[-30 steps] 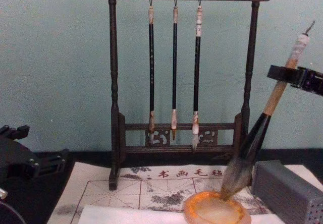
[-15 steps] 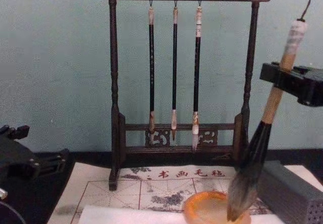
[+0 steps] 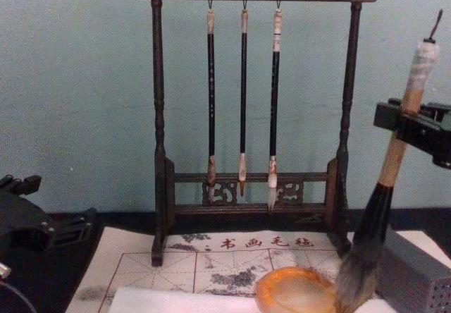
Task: Pick up the brush from the inkstone, write on the paper, then place the brush back to its original position.
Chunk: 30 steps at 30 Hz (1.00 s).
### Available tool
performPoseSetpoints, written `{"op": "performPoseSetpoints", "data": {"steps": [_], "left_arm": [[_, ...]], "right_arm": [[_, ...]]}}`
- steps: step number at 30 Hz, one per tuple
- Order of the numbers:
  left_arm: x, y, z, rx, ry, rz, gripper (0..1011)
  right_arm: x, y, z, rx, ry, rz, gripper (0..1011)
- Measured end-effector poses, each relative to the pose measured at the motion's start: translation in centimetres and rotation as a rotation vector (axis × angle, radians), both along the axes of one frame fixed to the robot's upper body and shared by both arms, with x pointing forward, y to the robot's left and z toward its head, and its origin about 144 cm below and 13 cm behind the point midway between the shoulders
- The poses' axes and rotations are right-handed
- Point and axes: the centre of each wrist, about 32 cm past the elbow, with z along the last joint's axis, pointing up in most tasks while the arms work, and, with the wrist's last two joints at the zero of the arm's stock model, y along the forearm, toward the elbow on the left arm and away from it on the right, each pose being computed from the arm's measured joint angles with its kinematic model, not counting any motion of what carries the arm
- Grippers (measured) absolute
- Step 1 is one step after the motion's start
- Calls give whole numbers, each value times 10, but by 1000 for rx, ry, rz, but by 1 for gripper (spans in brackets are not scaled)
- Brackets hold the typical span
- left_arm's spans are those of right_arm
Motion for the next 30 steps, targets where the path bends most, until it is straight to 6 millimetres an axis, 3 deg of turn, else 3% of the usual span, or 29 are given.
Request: {"op": "performPoseSetpoints", "data": {"steps": [30], "left_arm": [[0, 0, 0, 0, 0, 0, 1001]], "right_arm": [[-11, -26, -8, -95, -13, 26, 181]]}}
